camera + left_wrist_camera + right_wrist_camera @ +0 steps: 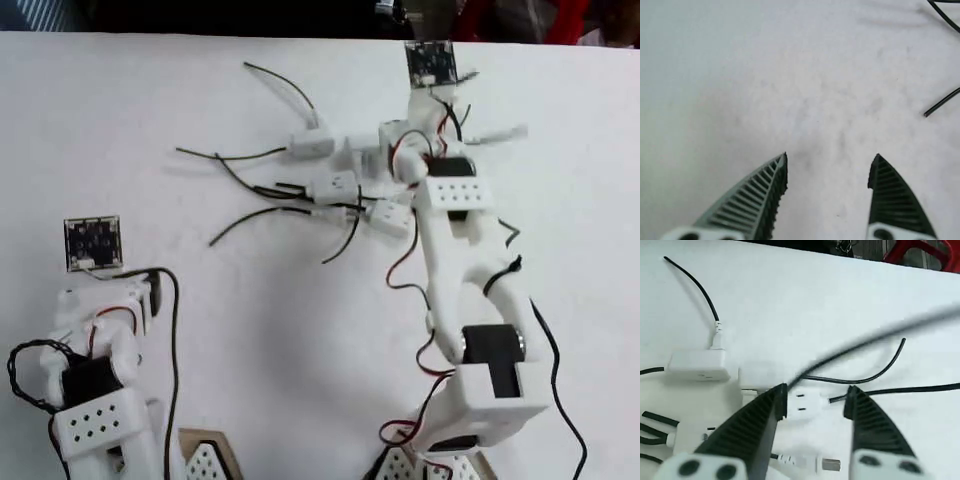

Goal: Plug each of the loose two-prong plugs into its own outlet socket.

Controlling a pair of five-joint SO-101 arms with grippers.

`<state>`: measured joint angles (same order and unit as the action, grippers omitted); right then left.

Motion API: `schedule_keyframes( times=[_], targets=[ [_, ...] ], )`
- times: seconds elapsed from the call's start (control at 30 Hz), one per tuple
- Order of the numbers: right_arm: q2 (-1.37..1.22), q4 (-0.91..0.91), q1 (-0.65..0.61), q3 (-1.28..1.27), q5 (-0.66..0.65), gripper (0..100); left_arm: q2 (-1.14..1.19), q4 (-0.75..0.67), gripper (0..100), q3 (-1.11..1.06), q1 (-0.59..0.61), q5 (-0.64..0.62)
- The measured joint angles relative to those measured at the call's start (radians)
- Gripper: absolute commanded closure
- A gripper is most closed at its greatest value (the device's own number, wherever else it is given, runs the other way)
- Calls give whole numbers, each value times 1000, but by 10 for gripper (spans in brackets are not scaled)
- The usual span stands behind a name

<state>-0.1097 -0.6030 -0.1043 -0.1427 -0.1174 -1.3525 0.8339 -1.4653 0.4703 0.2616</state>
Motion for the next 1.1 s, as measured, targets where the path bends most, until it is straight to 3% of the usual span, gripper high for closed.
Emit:
schedule_keyframes(
  times=[0.17, 0.5, 0.83, 1.1],
  targets=[
    [-11, -299, 0, 187, -118, 786, 0, 0, 736, 0, 0, 0],
    [-63, -569, 0, 230, -637, 786, 0, 0, 736, 0, 0, 0],
    [-269, -594, 11, 242, -833, 786, 0, 0, 736, 0, 0, 0],
    [-410, -594, 37, 431, -864, 786, 0, 0, 736, 0, 0, 0]
  ],
)
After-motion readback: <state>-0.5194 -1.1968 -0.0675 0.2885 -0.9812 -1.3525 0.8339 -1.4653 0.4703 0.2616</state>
